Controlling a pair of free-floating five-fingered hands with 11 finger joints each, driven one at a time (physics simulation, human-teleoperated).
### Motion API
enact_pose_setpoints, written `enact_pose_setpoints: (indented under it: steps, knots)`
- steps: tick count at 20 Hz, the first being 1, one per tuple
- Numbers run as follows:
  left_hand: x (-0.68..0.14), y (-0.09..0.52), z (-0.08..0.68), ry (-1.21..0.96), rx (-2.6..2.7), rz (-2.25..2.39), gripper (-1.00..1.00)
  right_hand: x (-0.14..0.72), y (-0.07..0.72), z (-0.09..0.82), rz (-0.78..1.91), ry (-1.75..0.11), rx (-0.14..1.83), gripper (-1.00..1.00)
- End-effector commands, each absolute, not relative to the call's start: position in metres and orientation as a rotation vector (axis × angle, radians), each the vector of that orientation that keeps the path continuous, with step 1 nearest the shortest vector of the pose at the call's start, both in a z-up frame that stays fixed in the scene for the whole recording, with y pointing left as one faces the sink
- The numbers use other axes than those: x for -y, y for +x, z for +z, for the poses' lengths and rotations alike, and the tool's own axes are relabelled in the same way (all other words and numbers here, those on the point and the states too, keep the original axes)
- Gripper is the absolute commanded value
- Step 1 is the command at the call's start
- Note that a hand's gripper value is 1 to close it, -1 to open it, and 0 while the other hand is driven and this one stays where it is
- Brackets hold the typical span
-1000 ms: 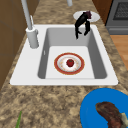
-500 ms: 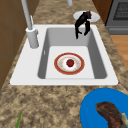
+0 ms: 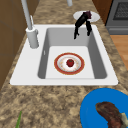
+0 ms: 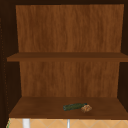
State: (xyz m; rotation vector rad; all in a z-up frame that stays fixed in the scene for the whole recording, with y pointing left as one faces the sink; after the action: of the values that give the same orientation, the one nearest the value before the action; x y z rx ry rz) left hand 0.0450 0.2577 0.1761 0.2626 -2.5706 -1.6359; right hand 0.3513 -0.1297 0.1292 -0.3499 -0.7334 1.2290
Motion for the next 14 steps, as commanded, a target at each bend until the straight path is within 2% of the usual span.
enact_pose_setpoints:
  steps: [1,14]
  knots:
    - [-0.258,0.045,0.176,0.262,2.571,-1.636,0.00,0.117,0.349,0.129,1.270,-0.337,0.747,-1.00]
    - [-0.257,0.046,0.176,0.304,2.583,-1.623,0.00,0.044,0.388,0.034,1.282,-0.508,0.772,-1.00]
